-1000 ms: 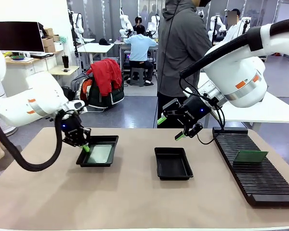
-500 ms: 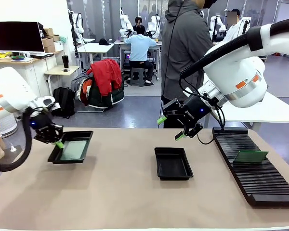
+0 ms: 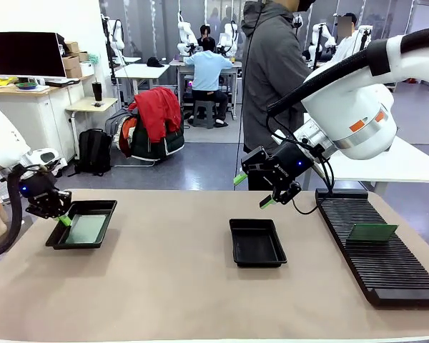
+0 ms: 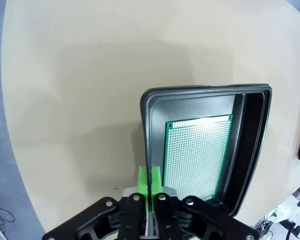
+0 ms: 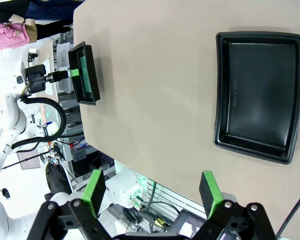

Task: Inspect and transfer BCBs to ESD trays.
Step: Pick up the ESD tray and place it on the left side of the table.

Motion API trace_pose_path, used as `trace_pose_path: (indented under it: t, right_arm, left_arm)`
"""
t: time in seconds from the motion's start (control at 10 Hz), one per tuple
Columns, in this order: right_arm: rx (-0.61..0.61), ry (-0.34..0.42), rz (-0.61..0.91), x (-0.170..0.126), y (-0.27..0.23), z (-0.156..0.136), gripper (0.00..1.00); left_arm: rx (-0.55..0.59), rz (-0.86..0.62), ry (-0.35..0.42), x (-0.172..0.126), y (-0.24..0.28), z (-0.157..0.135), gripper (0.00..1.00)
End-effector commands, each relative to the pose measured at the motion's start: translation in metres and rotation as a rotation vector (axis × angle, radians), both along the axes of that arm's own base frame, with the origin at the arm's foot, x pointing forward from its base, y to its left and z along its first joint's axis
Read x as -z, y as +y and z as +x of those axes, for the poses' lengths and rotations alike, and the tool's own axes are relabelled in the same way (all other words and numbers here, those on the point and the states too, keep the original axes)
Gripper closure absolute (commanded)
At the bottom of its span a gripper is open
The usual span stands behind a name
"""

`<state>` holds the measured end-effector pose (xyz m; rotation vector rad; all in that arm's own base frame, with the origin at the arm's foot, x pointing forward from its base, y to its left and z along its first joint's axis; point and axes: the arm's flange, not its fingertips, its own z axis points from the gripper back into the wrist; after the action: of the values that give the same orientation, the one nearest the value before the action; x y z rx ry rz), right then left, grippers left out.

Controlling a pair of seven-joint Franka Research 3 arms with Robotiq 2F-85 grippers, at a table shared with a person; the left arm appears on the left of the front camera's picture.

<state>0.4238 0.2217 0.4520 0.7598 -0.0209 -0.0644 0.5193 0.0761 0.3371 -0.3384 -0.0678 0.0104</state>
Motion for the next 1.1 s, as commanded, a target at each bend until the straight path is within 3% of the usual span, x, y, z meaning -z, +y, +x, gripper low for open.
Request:
trace_pose_path:
  t: [0.0, 0.4, 1.0]
  right_arm:
    - [0.005, 0.005, -0.015, -0.001, 0.001, 0.001, 0.0]
    - [0.005, 0.005, -0.015, -0.001, 0.001, 0.001, 0.0]
    - [0.005, 0.005, -0.015, -0.001, 0.001, 0.001, 0.0]
  left_arm:
    - [0.006, 0.02, -0.008, 0.008, 0.007, 0.003, 0.97]
    - [0.015, 0.02, -0.024, 0.025, 0.006, 0.001, 0.97]
    - [0.001, 0.024, 0.002, 0.023, 0.002, 0.004, 0.97]
